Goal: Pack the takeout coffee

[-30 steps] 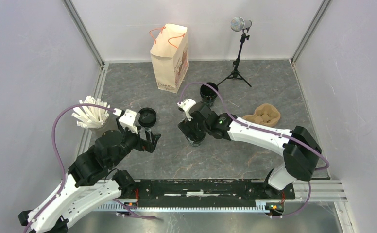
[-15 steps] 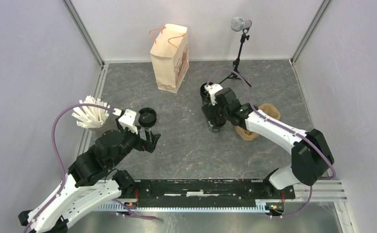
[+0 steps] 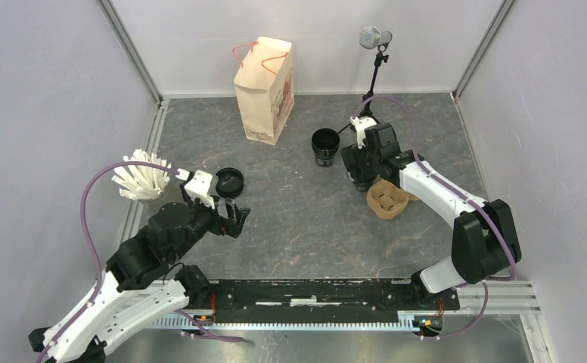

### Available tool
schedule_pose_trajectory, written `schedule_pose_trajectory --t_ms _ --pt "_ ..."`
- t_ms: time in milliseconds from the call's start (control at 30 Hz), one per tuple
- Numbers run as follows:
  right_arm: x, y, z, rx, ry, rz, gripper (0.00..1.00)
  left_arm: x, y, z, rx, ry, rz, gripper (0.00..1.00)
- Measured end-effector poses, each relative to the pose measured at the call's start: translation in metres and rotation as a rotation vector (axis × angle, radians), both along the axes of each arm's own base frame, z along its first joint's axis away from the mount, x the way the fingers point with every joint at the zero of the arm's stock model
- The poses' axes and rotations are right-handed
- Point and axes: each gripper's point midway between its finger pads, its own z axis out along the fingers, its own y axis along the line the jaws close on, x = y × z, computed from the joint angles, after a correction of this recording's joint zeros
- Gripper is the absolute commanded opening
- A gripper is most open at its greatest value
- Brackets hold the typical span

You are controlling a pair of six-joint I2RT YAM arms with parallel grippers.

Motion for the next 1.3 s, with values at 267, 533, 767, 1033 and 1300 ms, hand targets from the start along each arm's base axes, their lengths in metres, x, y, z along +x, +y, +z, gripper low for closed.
schedule_pose_trajectory --t_ms 267,533,767,1033,1300 --pt "0.0 0.002 0.002 0.002 0.0 0.01 0.98 0.001 0.002 0.0 0.003 -0.002 0.01 1.0" --pt "0.006 0.002 0.01 0.009 -0.018 0.009 0.98 0.002 0.002 -0.001 0.006 -0.001 0.012 1.0" --pt "0.007 -0.001 0.013 0.002 -0.016 0.006 0.98 0.002 0.002 -0.001 0.007 -0.001 0.013 1.0" --pt "0.014 0.005 0.034 0.037 -0.046 0.013 0.98 0.002 0.002 -0.001 0.008 0.0 0.014 1.0" --pt "0.029 0.029 0.056 0.186 -0.09 -0.007 0.6 0.002 0.002 -0.001 0.008 -0.001 0.014 1.0"
